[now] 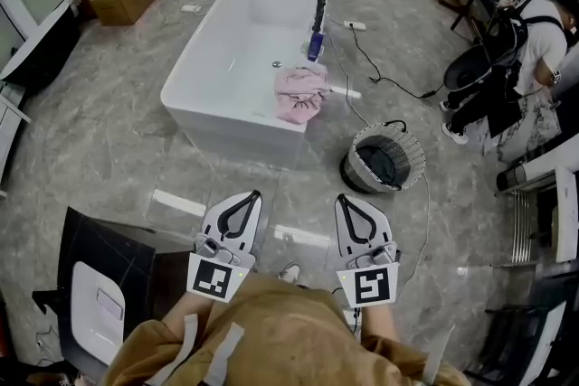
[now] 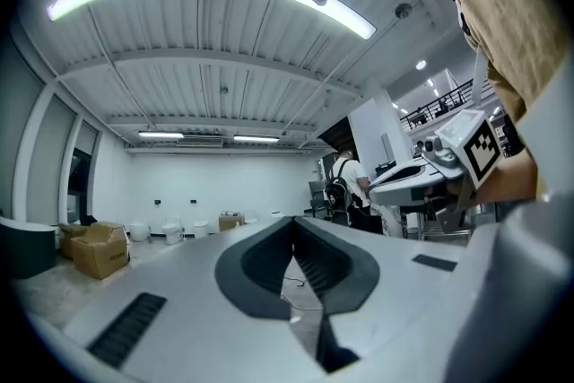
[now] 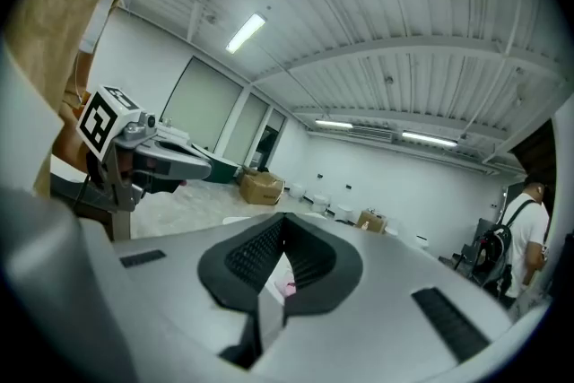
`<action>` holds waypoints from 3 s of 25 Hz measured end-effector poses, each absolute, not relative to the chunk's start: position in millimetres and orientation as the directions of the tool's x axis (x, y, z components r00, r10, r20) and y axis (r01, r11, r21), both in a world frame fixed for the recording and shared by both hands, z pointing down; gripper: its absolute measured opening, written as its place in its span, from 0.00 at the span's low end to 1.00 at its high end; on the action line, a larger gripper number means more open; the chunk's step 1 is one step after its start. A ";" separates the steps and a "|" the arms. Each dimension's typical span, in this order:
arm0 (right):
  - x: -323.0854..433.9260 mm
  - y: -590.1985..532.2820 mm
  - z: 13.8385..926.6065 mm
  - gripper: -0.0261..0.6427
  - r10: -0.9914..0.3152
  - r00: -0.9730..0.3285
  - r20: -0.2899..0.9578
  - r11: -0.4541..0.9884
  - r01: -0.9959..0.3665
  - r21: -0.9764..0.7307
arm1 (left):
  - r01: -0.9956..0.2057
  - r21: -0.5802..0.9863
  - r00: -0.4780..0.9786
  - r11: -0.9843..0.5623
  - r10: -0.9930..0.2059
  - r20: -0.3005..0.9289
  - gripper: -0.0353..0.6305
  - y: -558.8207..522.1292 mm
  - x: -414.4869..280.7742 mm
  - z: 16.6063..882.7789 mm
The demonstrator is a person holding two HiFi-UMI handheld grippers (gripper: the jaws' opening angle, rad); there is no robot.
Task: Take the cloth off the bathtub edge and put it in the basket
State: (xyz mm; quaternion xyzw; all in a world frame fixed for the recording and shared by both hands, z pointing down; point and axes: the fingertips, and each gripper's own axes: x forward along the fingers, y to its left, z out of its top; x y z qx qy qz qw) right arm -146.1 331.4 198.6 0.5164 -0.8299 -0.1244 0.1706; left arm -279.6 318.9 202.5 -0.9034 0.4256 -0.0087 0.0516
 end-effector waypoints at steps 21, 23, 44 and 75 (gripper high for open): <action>-91.5 304.6 228.5 0.05 -0.898 -0.394 0.197 0.440 -0.802 0.404 | -0.776 -0.109 0.625 -0.621 -0.780 -0.002 0.06 290.0 -233.0 223.1; -93.0 289.5 225.7 0.05 -0.901 -0.389 0.191 0.434 -0.803 0.408 | -0.773 -0.093 0.631 -0.628 -0.776 -0.007 0.06 275.0 -233.2 226.5; -131.6 43.7 213.7 0.05 -0.934 -0.262 0.242 0.348 -0.818 0.458 | -0.723 -0.005 0.691 -0.691 -0.723 -0.028 0.06 17.7 -286.9 232.0; -90.7 -120.8 322.3 0.05 -0.799 -0.422 0.429 0.591 -0.683 0.429 | -0.768 -0.073 0.626 -0.637 -0.769 0.129 0.06 -106.0 -206.3 297.3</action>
